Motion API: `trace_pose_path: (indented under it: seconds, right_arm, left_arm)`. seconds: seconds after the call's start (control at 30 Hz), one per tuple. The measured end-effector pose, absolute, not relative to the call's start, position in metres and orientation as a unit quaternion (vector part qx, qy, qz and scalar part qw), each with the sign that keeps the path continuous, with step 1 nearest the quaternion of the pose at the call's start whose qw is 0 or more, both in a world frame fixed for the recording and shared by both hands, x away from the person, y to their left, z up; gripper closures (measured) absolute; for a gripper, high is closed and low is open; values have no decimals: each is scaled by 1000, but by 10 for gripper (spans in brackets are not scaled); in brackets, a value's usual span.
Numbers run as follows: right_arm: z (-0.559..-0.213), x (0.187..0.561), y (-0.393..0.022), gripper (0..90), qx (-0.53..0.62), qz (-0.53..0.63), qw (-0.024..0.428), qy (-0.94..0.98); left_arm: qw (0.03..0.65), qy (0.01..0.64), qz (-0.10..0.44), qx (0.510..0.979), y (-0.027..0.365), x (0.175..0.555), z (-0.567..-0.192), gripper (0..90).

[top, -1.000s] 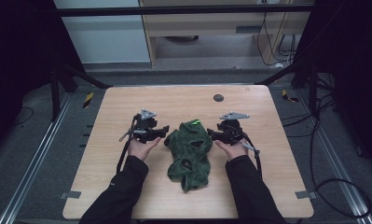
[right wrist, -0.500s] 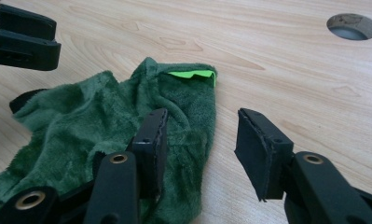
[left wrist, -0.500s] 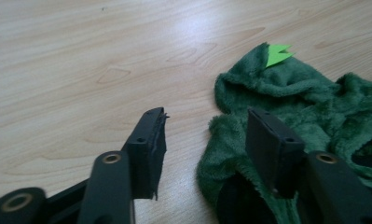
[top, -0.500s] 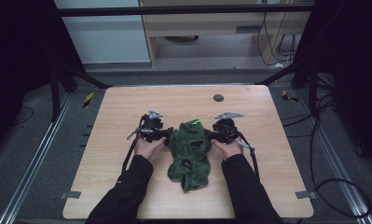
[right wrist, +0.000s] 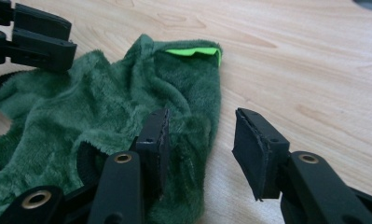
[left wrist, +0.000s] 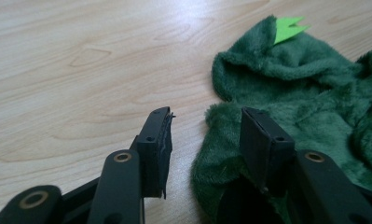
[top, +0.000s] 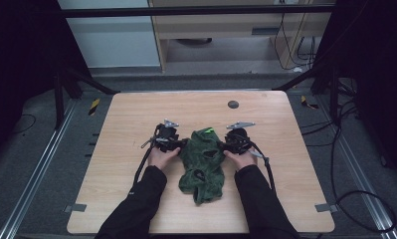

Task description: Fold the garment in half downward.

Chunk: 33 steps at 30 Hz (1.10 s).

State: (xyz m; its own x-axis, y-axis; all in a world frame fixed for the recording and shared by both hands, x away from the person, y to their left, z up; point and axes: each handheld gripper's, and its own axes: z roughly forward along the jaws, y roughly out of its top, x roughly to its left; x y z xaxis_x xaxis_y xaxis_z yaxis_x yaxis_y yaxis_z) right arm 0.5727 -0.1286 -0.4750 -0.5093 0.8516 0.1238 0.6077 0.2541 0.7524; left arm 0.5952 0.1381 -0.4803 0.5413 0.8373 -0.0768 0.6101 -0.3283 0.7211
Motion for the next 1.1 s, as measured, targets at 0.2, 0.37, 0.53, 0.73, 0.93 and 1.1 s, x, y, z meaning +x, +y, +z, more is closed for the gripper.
trace_pose_path:
  seconds: [0.2,0.37,0.53,0.73,0.93,1.1]
  right_arm:
    - [-480,573,-128,569,473,381,149,780]
    - [-484,574,-126,592,471,374,144,786]
    - [-487,574,-126,643,471,369,137,789]
    - [-490,574,-124,704,469,360,134,795]
    - [-491,574,-122,775,471,356,133,796]
    - [-490,574,-122,828,474,360,132,793]
  left_arm:
    - [352,450,148,807,136,597,-485,565]
    - [347,454,135,809,136,599,-488,629]
    - [346,452,127,812,134,598,-490,680]
    - [347,448,123,815,132,598,-491,731]
    - [341,451,120,816,129,596,-491,852]
    - [339,450,122,817,128,595,-490,890]
